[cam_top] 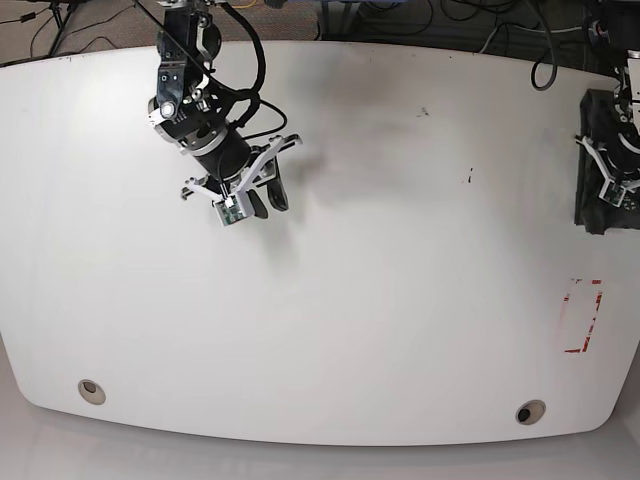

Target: Layout the t-shirt on the table in an organized manner, then fold the t-shirt properly

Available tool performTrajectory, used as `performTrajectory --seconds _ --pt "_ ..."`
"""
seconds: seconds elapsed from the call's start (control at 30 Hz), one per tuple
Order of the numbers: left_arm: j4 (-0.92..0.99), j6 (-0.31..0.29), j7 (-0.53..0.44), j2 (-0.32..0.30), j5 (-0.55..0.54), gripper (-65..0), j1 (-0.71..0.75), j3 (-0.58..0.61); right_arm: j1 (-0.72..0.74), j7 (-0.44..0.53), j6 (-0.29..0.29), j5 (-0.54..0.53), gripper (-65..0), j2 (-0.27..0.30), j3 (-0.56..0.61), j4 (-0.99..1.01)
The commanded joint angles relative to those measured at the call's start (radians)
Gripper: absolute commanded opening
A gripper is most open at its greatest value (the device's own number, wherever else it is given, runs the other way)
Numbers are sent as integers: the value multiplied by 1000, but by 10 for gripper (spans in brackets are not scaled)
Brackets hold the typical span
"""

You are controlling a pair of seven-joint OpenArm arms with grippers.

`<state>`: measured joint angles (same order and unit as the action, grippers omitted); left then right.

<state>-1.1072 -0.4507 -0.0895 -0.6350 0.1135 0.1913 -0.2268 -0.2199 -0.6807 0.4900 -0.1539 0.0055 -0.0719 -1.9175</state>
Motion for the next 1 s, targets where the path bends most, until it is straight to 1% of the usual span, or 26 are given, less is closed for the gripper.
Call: performTrajectory --seconds 0.0,0.13,0.23,0.33,0.37,0.47,0.53,0.57,0.63,0.73,0.8,0.87,0.97 --pt "-113 7 -2 -23 -44 -549 10 -33 -2 29 2 -8 -477 0 -1 -23" --pt "-261 7 30 -4 -100 -549 18 -50 -8 31 0 -6 -477 0 -9 -37" --pt "-345 10 50 50 -146 -549 14 -52 -9 59 0 1 -477 9 -10 -38" --pt "-393 13 46 119 -153 -549 6 -50 -19 118 -7 60 -477 44 -1 -37" --pt "-408 14 40 154 -153 -549 -2 -47 -25 151 -7 92 -477 50 4 -35" --pt "-440 14 14 260 -150 -549 -23 -47 -40 238 -7 165 -477 46 2 -23" --pt "-460 14 -13 337 -119 -549 -20 -47 -51 295 -7 210 -477 35 -13 -13" --pt "-468 14 -26 364 -96 -549 -13 -49 -54 315 -7 225 -477 32 -24 -13" --pt "-498 14 -63 442 -19 -549 20 -50 -74 370 -7 256 -477 26 -58 6" --pt "-529 14 -108 538 61 -549 70 -50 -105 424 -7 279 -477 26 -87 25" --pt "-560 14 -125 588 102 -549 124 -50 -141 453 -6 281 -477 26 -111 25" --pt "-606 14 -128 620 127 -549 185 -49 -186 479 -1 281 -477 24 -131 22" --pt "-672 14 -128 648 133 -549 288 -47 -256 500 -1 277 -477 23 -142 6"
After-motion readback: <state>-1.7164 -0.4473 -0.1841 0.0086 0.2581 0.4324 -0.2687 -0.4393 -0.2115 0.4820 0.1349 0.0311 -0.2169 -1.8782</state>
